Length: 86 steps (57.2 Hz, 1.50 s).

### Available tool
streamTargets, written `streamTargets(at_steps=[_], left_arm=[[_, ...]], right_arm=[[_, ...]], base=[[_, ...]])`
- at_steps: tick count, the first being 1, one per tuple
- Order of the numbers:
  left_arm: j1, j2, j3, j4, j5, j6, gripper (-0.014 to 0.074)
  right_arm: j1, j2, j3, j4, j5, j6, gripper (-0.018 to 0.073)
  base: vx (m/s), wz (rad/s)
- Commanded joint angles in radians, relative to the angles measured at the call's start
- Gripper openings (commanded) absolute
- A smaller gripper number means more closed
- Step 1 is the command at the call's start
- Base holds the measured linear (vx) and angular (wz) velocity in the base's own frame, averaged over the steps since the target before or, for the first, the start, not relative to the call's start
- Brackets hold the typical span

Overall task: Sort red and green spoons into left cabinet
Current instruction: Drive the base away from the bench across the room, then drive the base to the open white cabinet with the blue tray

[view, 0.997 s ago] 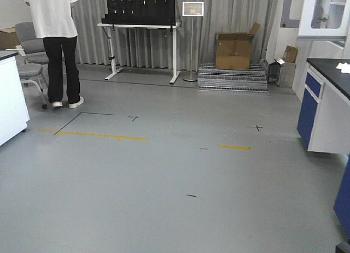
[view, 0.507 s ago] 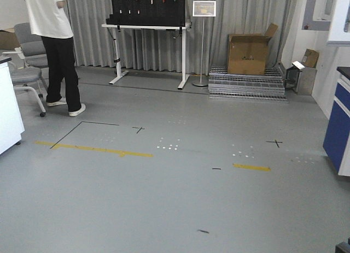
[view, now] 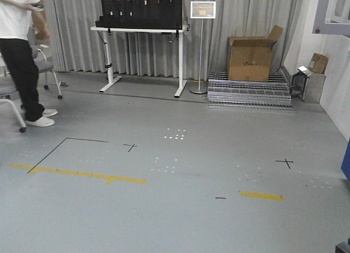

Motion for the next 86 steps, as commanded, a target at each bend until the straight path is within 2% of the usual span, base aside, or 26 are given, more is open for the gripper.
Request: streamTargets(at_steps=[1, 86], left_arm=[[-0.005, 0.008, -0.024, -0.009, -0.077, 0.000, -0.0006], [-0.005, 0.010, -0.024, -0.009, -0.080, 0.000, -0.0006]], right_arm=[[-0.001, 0.004, -0.030, 0.004, -0.078, -0.002, -0.0003], [-0.001, 0.009, -0.030, 0.004, -0.076, -0.002, -0.0003]], base=[[0.70, -0.09], [0.70, -0.05]])
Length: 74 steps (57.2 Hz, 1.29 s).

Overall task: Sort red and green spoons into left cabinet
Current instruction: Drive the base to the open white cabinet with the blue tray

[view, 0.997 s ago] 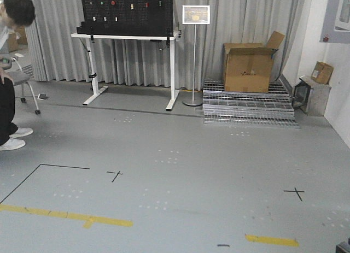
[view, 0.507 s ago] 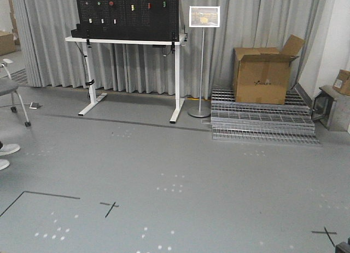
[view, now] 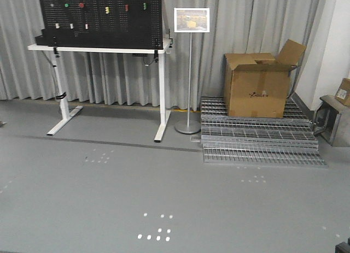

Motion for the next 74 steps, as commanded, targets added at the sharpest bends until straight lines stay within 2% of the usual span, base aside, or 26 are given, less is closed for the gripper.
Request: streamTargets(at_steps=[1, 51, 74], left_arm=[[-0.005, 0.010, -0.024, -0.009, -0.080, 0.000, -0.0006], [-0.005, 0.010, -0.024, -0.009, -0.080, 0.000, -0.0006], [-0.005, 0.010, -0.024, -0.009, -0.080, 0.000, -0.0006]], right_arm=[[-0.001, 0.008, -0.030, 0.004, -0.077, -0.002, -0.0003], [-0.001, 0.008, -0.030, 0.004, -0.077, -0.002, -0.0003], [-0.001, 0.008, -0.030, 0.004, -0.077, -0.002, -0.0003]], base=[[0.69, -0.15], [0.66, -0.07], [0.60, -0.27]])
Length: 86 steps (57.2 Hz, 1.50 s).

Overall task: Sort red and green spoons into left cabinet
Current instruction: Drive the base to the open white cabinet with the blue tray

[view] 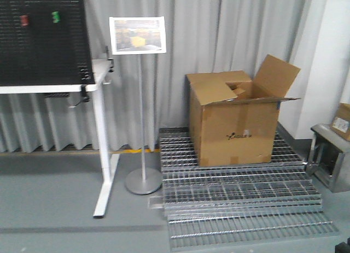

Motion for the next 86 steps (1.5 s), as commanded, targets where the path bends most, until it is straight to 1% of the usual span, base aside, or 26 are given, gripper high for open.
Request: streamTargets(at_steps=[1, 42, 72, 86], left_arm=[[-0.005, 0.010, -0.024, -0.009, -0.080, 0.000, -0.0006], [-0.005, 0.010, -0.024, -0.009, -0.080, 0.000, -0.0006], [-0.005, 0.010, -0.024, -0.009, -0.080, 0.000, -0.0006], [-0.005, 0.010, -0.024, -0.009, -0.080, 0.000, -0.0006]], right_arm=[[-0.001, 0.006, -0.030, 0.004, -0.077, -0.002, -0.0003], [-0.001, 0.006, -0.030, 0.004, -0.077, -0.002, -0.0003], [-0.001, 0.006, -0.030, 0.004, -0.077, -0.002, -0.0003], [-0.001, 0.006, -0.030, 0.004, -0.077, -0.002, -0.0003]], base=[[0.56, -0.35], [0.47, -0.37], [0.30, -0.70], [0.18, -0.51]])
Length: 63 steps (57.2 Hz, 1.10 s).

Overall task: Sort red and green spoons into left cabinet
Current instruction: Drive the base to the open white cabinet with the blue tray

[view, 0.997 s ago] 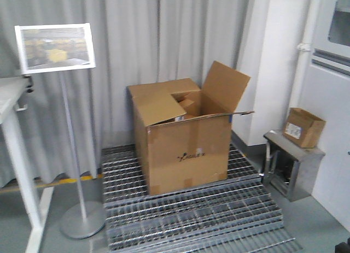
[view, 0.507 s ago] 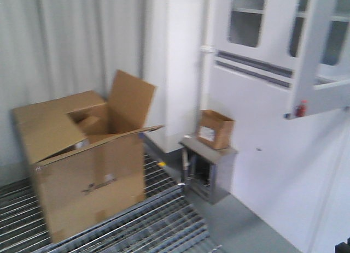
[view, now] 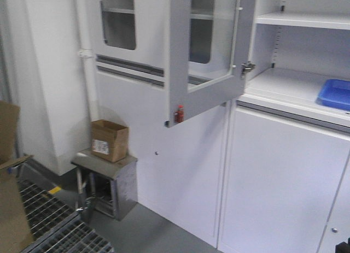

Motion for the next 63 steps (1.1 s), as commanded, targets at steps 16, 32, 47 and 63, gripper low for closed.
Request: streamTargets(at_steps=[16, 32, 47, 63], left_arm=[[-0.005, 0.010, -0.024, -0.009, -0.080, 0.000, -0.0006], [-0.005, 0.010, -0.024, -0.009, -0.080, 0.000, -0.0006], [-0.005, 0.010, -0.024, -0.009, -0.080, 0.000, -0.0006], [-0.005, 0.010, -0.024, -0.009, -0.080, 0.000, -0.0006]], right_arm=[[-0.001, 0.006, -0.030, 0.004, -0.077, -0.002, -0.0003], [-0.001, 0.006, -0.030, 0.004, -0.077, -0.002, -0.0003], [-0.001, 0.006, -0.030, 0.004, -0.077, -0.002, -0.0003], [-0.001, 0.006, -0.030, 0.004, -0.077, -0.002, -0.0003]], base=[[0.10, -0.30], [0.04, -0.16], [0.04, -0.15], [0.10, -0.34]])
